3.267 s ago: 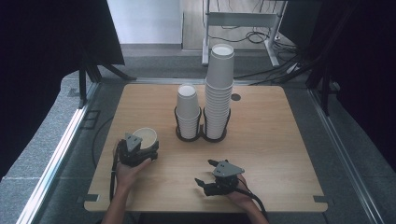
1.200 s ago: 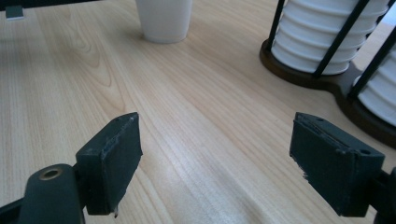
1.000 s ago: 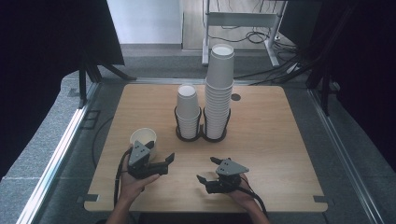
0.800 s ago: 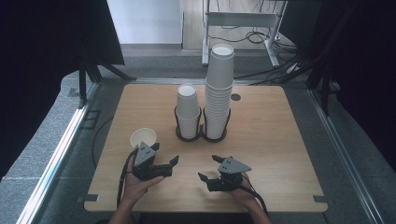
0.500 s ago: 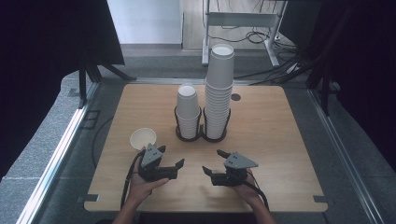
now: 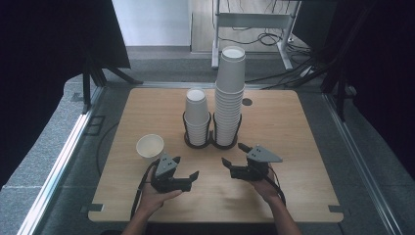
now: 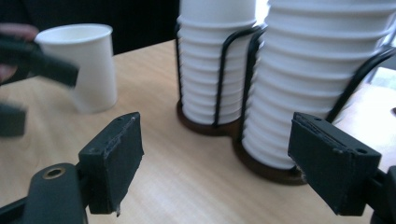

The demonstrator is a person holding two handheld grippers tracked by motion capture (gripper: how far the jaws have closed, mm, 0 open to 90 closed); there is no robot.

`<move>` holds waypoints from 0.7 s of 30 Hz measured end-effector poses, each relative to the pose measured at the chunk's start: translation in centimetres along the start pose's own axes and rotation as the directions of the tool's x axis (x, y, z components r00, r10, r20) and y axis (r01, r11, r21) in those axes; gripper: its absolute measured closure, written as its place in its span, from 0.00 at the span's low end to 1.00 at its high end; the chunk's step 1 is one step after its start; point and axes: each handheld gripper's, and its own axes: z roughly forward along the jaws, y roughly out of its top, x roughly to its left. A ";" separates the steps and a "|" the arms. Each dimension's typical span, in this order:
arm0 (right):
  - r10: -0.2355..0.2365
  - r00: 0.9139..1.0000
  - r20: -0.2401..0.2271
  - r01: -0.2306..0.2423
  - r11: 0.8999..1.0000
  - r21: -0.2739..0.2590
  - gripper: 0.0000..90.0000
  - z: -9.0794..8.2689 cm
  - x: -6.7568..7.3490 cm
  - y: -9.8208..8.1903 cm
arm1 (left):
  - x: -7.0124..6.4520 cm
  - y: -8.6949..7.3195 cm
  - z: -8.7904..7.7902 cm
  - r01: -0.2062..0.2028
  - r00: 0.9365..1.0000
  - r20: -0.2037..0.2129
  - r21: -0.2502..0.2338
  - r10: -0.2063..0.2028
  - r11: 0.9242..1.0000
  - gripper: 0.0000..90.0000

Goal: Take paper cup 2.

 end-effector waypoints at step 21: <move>0.032 0.995 0.090 -0.029 0.999 -0.035 0.10 1.5 -4.1 6.8 | -0.4 -0.2 0.4 -0.005 1.000 0.020 0.016 0.005 1.000 0.16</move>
